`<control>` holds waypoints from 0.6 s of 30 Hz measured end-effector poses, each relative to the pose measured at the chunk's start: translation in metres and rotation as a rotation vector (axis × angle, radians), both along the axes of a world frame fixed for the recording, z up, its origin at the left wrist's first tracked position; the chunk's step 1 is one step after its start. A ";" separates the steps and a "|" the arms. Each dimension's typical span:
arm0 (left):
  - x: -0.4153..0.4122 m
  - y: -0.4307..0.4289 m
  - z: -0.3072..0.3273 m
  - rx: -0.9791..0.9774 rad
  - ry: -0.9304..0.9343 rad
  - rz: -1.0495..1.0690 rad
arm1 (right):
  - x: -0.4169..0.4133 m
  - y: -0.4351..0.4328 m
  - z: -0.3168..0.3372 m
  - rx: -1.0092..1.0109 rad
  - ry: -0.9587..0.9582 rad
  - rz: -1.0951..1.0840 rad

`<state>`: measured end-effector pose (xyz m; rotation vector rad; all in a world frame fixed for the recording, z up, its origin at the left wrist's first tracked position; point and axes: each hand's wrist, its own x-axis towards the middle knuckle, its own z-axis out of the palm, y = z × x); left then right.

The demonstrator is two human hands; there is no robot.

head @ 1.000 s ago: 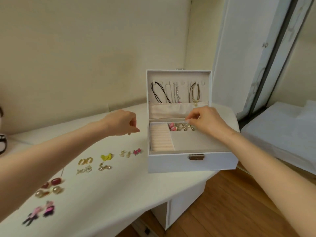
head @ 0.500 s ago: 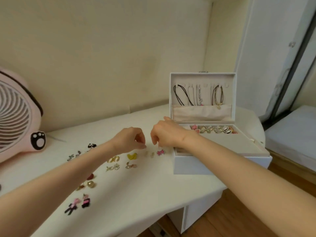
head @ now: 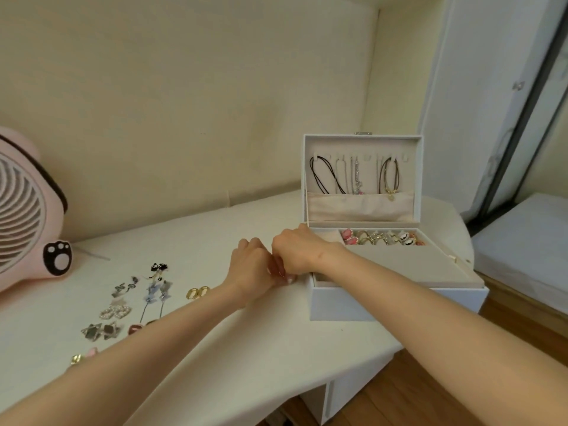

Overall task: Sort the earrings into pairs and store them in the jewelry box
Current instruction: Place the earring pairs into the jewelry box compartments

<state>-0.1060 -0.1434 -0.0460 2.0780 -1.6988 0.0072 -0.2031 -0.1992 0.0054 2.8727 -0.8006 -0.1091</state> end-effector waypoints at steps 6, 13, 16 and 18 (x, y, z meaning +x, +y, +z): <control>0.016 -0.001 0.030 -0.097 0.010 -0.039 | -0.013 -0.001 0.028 0.060 -0.239 0.015; 0.002 -0.029 0.079 -0.146 0.043 -0.102 | -0.064 -0.042 0.076 0.286 -0.555 -0.155; -0.013 -0.050 0.074 -0.063 0.039 -0.116 | -0.075 -0.061 0.055 0.371 -0.517 -0.233; -0.022 -0.063 0.070 -0.034 0.051 -0.125 | -0.078 -0.068 0.040 0.390 -0.515 -0.247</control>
